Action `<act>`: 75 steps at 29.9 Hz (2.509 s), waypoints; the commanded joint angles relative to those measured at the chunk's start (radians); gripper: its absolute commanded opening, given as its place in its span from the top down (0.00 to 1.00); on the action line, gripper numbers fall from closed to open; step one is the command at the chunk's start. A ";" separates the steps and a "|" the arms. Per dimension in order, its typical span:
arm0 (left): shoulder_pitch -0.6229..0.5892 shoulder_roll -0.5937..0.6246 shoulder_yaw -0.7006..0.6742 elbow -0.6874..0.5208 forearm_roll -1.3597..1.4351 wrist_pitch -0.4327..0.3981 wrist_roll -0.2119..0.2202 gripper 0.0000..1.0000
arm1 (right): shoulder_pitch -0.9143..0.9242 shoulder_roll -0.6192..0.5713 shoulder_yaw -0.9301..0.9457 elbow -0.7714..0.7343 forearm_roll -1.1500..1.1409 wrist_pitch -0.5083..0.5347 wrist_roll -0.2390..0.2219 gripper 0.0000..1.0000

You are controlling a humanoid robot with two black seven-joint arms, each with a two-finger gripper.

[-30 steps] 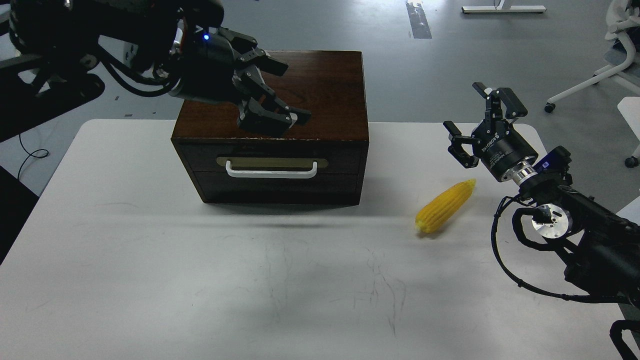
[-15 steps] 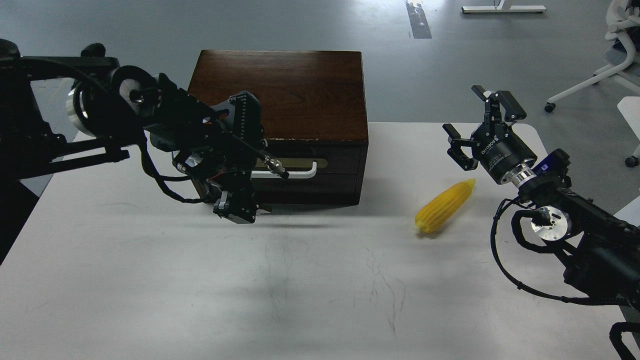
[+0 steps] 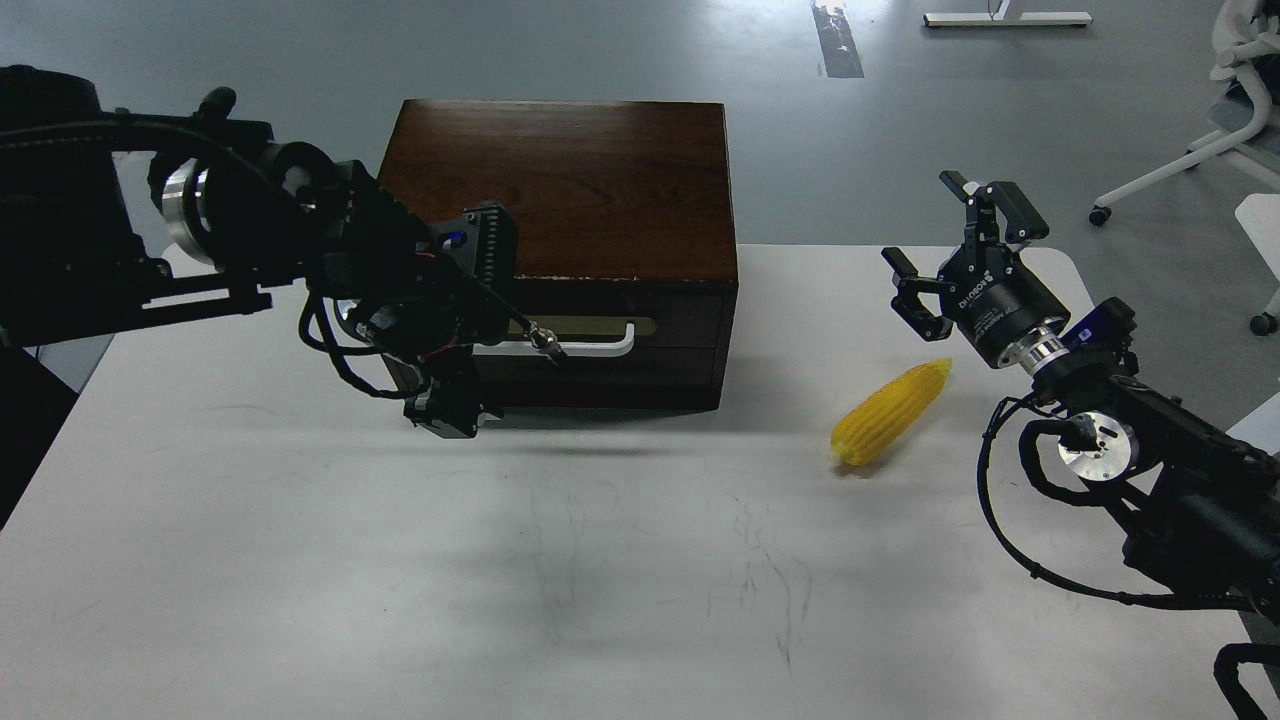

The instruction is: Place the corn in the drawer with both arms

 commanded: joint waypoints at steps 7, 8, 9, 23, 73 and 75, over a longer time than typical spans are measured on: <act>-0.043 -0.051 0.093 0.001 0.000 0.000 0.000 0.02 | 0.000 0.004 0.001 -0.002 -0.002 0.000 0.000 0.00; -0.043 -0.056 0.095 0.001 0.000 0.000 0.000 0.02 | 0.000 0.004 -0.001 -0.002 -0.002 0.000 0.000 0.00; -0.045 -0.059 0.095 0.002 0.000 0.000 0.000 0.02 | -0.001 0.004 -0.001 -0.002 0.000 0.000 0.000 0.00; -0.053 -0.102 0.093 0.027 0.000 0.000 0.000 0.02 | 0.000 0.012 0.001 -0.002 -0.002 0.000 0.000 0.00; -0.022 -0.246 0.095 0.123 0.000 0.000 0.000 0.02 | -0.009 0.000 0.004 0.001 0.000 0.000 0.000 0.00; -0.022 -0.248 0.095 0.123 0.000 0.000 0.000 0.02 | -0.009 0.000 0.004 0.001 0.000 0.000 0.000 0.00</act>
